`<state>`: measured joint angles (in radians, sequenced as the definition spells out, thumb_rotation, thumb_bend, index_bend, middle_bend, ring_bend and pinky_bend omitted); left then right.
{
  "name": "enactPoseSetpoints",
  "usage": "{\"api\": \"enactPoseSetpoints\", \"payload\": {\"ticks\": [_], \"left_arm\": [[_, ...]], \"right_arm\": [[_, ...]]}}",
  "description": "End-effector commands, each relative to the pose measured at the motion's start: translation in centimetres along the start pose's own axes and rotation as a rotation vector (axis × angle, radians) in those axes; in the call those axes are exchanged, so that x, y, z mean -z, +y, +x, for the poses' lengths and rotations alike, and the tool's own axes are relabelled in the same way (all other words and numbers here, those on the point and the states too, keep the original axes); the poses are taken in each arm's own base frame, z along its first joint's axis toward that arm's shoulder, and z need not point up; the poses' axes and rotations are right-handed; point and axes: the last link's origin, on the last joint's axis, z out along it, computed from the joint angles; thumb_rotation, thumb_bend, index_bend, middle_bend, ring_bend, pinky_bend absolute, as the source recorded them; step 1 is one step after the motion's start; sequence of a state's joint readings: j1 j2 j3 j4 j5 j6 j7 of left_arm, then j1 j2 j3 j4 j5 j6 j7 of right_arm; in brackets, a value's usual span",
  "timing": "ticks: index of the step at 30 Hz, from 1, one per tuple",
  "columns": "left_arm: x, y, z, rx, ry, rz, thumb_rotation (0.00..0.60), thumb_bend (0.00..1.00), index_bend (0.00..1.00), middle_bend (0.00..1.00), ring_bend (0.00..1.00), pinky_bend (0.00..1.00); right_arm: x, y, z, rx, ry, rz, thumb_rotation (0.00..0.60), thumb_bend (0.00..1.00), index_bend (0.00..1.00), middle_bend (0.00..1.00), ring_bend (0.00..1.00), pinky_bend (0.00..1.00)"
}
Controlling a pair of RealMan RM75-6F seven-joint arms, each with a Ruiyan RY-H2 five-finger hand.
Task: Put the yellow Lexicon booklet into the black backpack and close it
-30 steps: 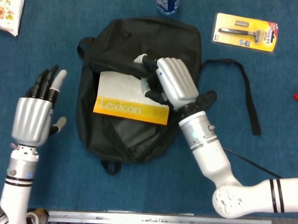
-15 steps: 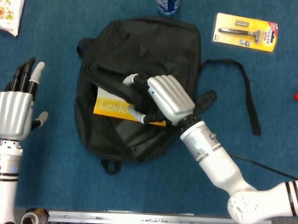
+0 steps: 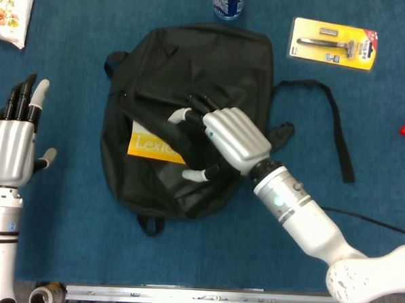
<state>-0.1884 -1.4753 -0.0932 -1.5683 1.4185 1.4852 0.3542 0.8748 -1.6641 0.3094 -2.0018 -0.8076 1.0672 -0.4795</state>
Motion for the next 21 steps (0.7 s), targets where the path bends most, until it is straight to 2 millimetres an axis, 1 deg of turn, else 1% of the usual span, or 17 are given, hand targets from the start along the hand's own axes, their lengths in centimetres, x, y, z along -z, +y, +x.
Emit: {"api": "enactPoseSetpoints", "payload": {"ticks": [1,5,9,13,15,18,21], "left_arm": [[0.0,0.0,0.1,-0.002,-0.002,0.004,0.600,0.08,0.01,0.02,0.07,0.38],[0.0,-0.1,0.2,-0.005,0.001,0.009,0.600,0.08,0.01,0.02,0.07,0.37],[0.1,-0.3,0.4,-0.004,0.008,0.017,0.600,0.08,0.01,0.02,0.07,0.37],[0.1,-0.3,0.4,-0.002,0.009,0.019,0.600,0.08,0.01,0.02,0.07,0.37],[0.0,-0.2,0.4,-0.002,0.010,0.019,0.600,0.08,0.01,0.02,0.07,0.37],[-0.1,-0.3,0.5,-0.001,0.014,0.021,0.600,0.08,0.01,0.02,0.07,0.37],[-0.2,-0.4,0.7,0.001,0.020,0.023,0.600,0.08,0.01,0.02,0.07,0.37]], "right_arm": [[-0.1,-0.1,-1.0,0.019,-0.066,0.010,0.600,0.00,0.00,0.10,0.05,0.22],[-0.3,-0.1,-1.9,0.066,-0.120,0.020,0.600,0.00,0.00,0.09,0.04,0.18],[-0.2,0.1,-2.3,0.102,-0.139,0.020,0.600,0.00,0.00,0.07,0.01,0.12],[0.1,0.0,-2.2,0.103,-0.156,0.030,0.600,0.00,0.00,0.03,0.00,0.11],[0.4,-0.3,-2.0,0.073,-0.167,0.043,0.600,0.00,0.00,0.02,0.00,0.10],[0.8,-0.3,-1.1,0.069,-0.145,0.061,0.600,0.00,0.00,0.02,0.00,0.10],[1.5,0.3,0.3,0.096,-0.094,0.059,0.600,0.00,0.00,0.02,0.00,0.10]]}}
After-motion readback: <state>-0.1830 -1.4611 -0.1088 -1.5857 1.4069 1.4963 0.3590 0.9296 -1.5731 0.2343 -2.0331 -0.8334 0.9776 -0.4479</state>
